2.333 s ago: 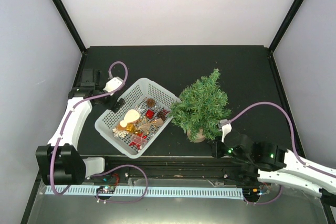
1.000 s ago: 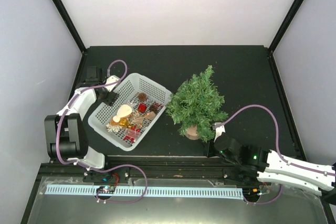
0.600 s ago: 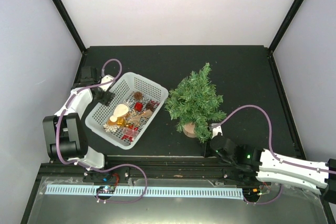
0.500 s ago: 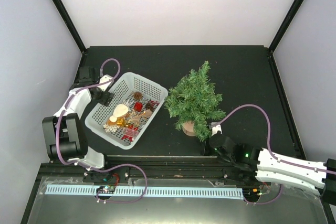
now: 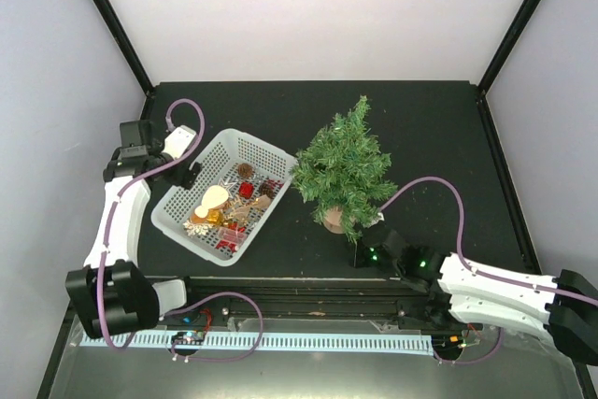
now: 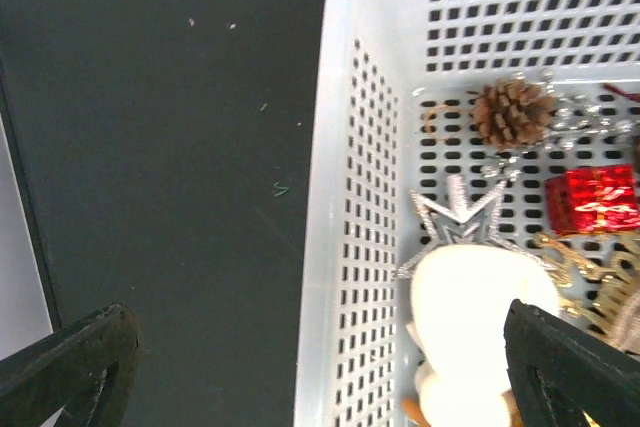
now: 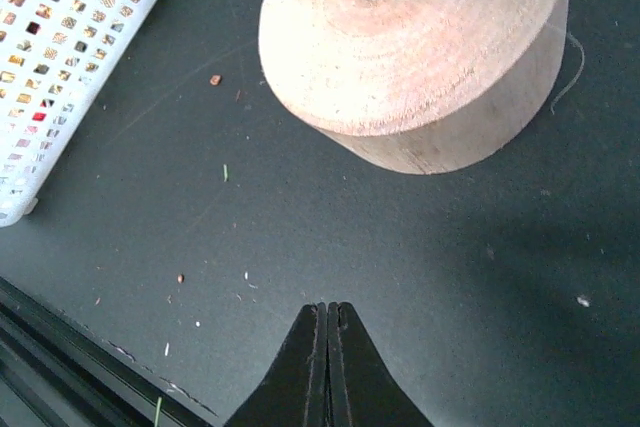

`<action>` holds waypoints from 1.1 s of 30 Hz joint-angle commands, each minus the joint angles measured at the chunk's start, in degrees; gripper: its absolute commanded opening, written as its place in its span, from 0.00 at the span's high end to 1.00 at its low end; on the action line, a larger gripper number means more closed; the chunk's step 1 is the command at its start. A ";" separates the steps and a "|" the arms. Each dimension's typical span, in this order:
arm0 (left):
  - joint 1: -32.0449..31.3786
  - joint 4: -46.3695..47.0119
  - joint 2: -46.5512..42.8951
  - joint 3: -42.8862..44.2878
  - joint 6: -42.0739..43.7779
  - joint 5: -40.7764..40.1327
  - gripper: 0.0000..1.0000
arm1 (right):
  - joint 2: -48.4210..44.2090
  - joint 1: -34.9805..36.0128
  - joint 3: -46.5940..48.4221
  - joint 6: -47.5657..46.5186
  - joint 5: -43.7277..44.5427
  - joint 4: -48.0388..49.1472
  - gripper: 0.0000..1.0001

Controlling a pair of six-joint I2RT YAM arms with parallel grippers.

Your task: Decorate the small christmas tree

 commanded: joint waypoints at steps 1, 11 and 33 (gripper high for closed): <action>0.21 -5.42 -4.11 3.31 0.44 5.32 0.01 | 2.26 -1.83 2.72 -3.38 -1.15 3.97 0.99; 0.18 -13.58 -10.66 7.14 1.13 9.19 0.01 | 0.06 -4.53 5.06 -3.34 -3.01 -9.66 0.99; -14.36 -13.00 -7.41 -7.65 15.43 1.06 0.09 | -6.96 -4.54 28.22 1.21 9.79 -44.42 0.25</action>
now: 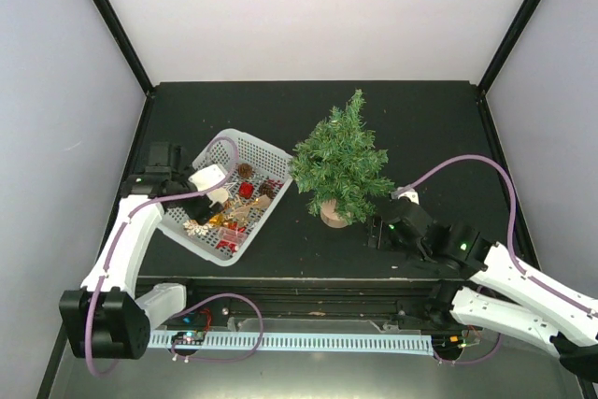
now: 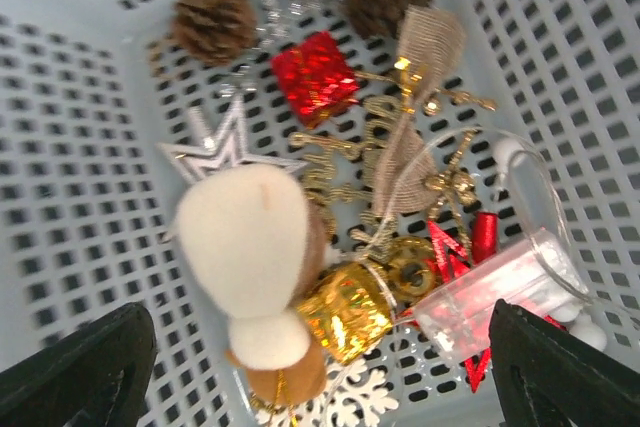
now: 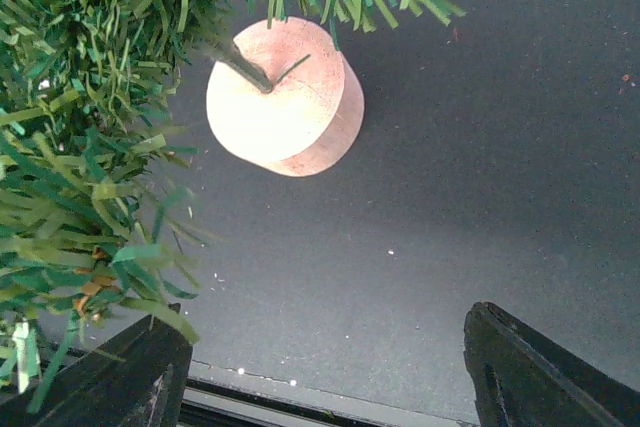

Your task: Decorate the small christmas tree

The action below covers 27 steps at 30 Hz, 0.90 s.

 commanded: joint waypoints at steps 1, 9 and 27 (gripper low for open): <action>-5.35 2.12 2.98 -1.15 3.81 -3.62 0.10 | -1.27 -0.18 0.57 1.19 3.64 -0.50 0.25; -10.01 5.33 12.84 -0.65 6.24 1.03 0.22 | -1.41 -0.18 -0.96 1.95 2.18 1.98 0.25; -11.51 3.37 25.11 0.64 12.31 7.61 0.43 | -2.27 -0.18 -2.36 2.20 1.77 2.85 0.25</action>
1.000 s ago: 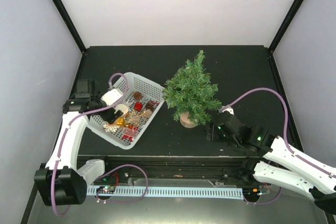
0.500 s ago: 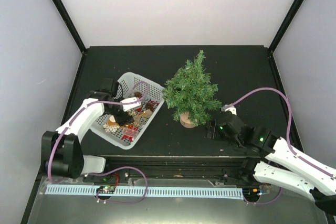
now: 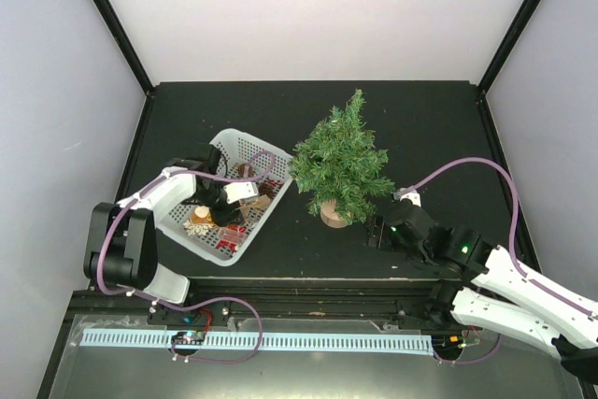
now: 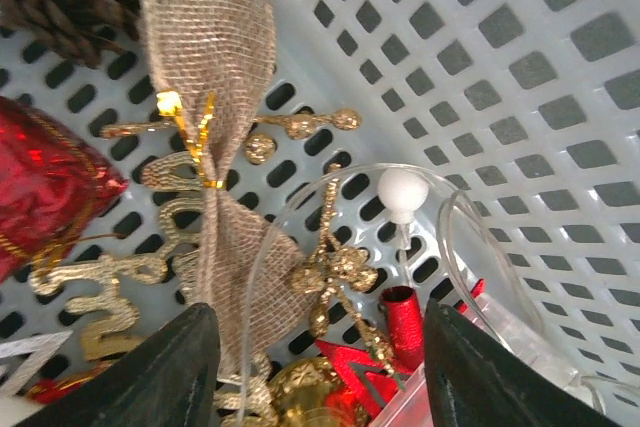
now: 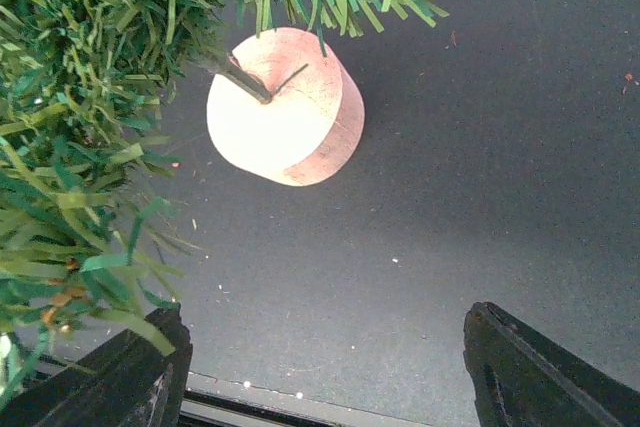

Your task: Decorate the small christmas tree

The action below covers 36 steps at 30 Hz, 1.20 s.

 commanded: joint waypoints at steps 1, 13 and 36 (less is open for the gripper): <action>-0.68 -2.44 2.50 2.02 2.44 3.94 0.45 | -0.43 -0.18 -0.85 0.45 0.40 1.01 0.25; -0.70 -1.55 0.38 2.63 -0.07 1.55 0.28 | -0.65 -0.23 -1.60 -0.17 -0.42 1.80 0.25; 2.10 -13.77 4.55 12.64 -10.45 7.29 0.44 | -1.65 -0.18 -2.84 -0.80 -0.40 1.61 0.25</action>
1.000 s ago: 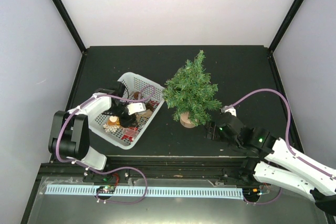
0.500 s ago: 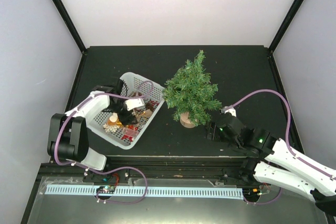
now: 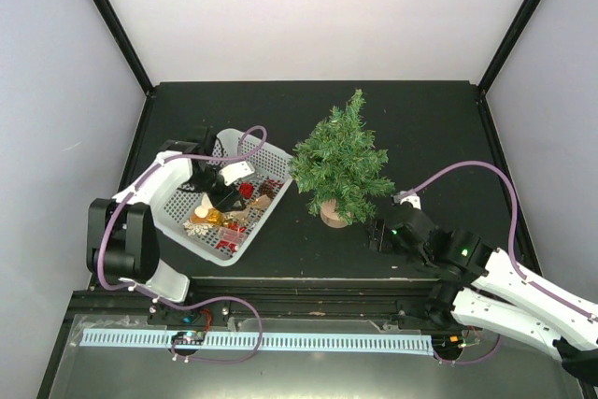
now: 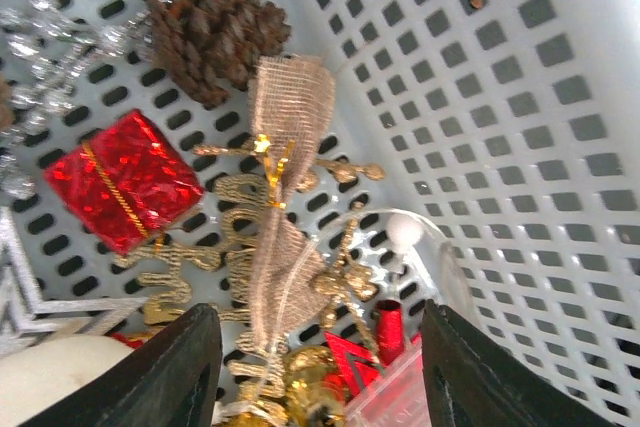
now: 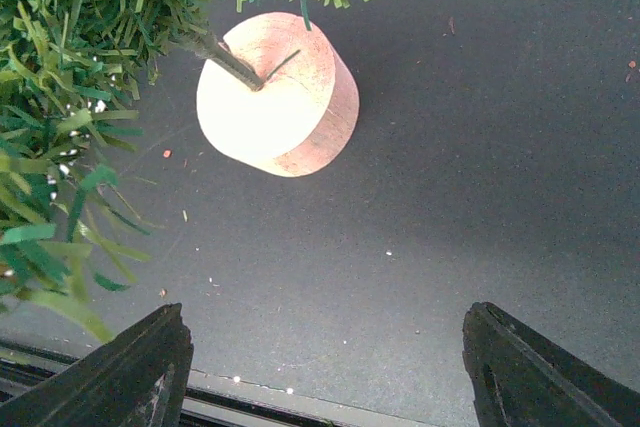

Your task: Decorate the small christmas tree

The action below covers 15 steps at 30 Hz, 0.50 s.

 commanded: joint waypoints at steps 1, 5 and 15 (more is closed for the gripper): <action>0.29 -6.42 1.91 2.59 -0.72 4.83 0.46 | -0.31 -0.18 -0.46 -0.44 0.16 1.08 0.25; 0.30 -7.23 1.90 1.69 -0.13 4.69 0.54 | -0.36 -0.18 -0.57 -0.54 0.16 1.36 0.25; 0.34 -8.05 1.51 -0.47 -0.05 4.19 0.52 | -0.22 -0.19 -1.09 -0.89 0.26 1.52 0.25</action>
